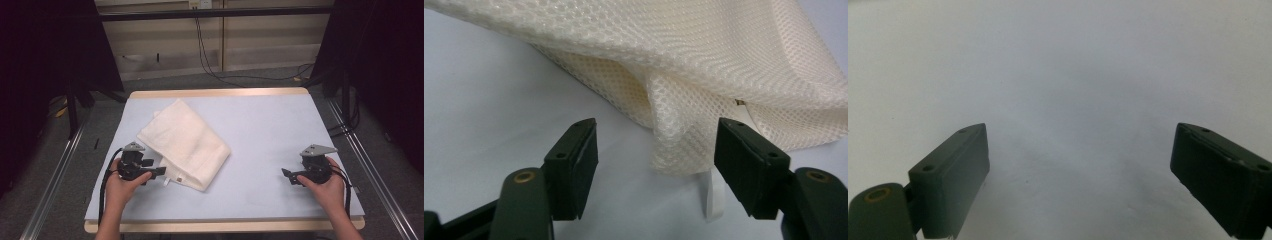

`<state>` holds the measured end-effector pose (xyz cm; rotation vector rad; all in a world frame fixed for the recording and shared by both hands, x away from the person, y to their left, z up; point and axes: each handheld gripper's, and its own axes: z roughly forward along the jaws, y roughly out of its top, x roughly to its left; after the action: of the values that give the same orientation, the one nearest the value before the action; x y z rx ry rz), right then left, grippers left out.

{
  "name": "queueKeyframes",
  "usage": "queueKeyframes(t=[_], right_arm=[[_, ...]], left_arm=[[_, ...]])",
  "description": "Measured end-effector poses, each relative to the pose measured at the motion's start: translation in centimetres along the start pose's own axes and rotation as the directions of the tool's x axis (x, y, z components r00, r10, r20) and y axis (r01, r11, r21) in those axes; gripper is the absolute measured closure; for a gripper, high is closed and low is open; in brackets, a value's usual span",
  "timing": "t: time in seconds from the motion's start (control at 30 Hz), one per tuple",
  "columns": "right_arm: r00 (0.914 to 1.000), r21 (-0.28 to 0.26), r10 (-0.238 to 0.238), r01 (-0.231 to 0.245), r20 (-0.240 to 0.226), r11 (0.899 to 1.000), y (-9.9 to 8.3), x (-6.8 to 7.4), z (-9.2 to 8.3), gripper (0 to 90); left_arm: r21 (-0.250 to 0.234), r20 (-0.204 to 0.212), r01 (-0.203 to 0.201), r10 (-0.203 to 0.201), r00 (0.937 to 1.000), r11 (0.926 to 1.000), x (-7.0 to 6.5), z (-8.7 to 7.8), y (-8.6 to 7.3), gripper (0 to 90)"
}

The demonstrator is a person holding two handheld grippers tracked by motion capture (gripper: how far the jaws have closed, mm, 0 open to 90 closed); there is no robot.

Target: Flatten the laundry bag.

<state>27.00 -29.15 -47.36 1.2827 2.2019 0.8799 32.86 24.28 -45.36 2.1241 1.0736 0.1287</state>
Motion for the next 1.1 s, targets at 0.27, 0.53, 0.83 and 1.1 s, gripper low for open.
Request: queueKeyframes(t=[0.27,0.53,0.83,1.1], right_arm=[[1.0,0.002,-0.001,0.001,0.004,1.0,0.0,0.1,0.0,9.0],[1.0,0.001,0.001,-0.001,0.004,1.0,0.0,0.0,0.0,9.6],[1.0,0.004,-0.003,0.003,0.004,1.0,0.0,0.0,0.0,9.9],[0.9998,0.002,-0.014,0.014,-0.014,1.0,0.1,0.2,0.1,9.9]], left_arm=[[-0.001,0.004,-0.01,0.01,0.9999,1.0,-0.1,0.1,0.0,51.4],[0.012,0.035,0.004,-0.004,0.9994,0.9999,-0.6,-0.1,0.3,67.4],[0.015,0.073,0.041,-0.042,0.9965,0.9991,-0.5,-0.2,0.5,85.2],[0.0,0.075,0.065,-0.065,0.9951,0.9979,-0.6,-0.8,1.1,85.8]])
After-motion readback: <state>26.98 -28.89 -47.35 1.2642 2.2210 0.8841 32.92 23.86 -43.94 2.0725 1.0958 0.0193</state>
